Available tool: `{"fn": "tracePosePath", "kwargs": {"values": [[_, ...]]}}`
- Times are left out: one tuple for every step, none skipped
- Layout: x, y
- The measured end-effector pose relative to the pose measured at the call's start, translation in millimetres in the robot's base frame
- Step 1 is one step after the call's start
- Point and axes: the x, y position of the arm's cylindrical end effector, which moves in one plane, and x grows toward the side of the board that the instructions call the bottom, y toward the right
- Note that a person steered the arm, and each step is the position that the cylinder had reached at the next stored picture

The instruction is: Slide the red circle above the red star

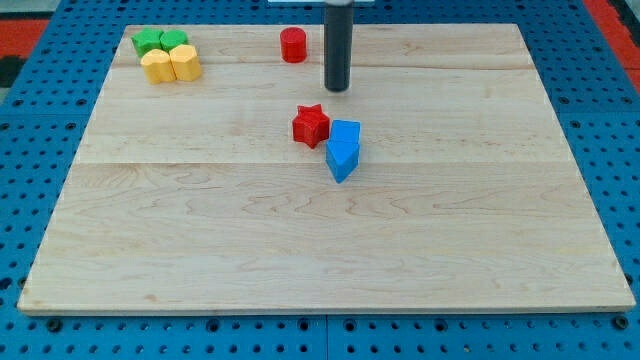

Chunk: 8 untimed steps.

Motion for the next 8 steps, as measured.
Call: {"fn": "tracePosePath", "kwargs": {"values": [[-63,-4],[-78,-56],[-78,-122],[-47,-126],[-50,-126],[-67,-137],[-34,-92],[-9,-71]]}}
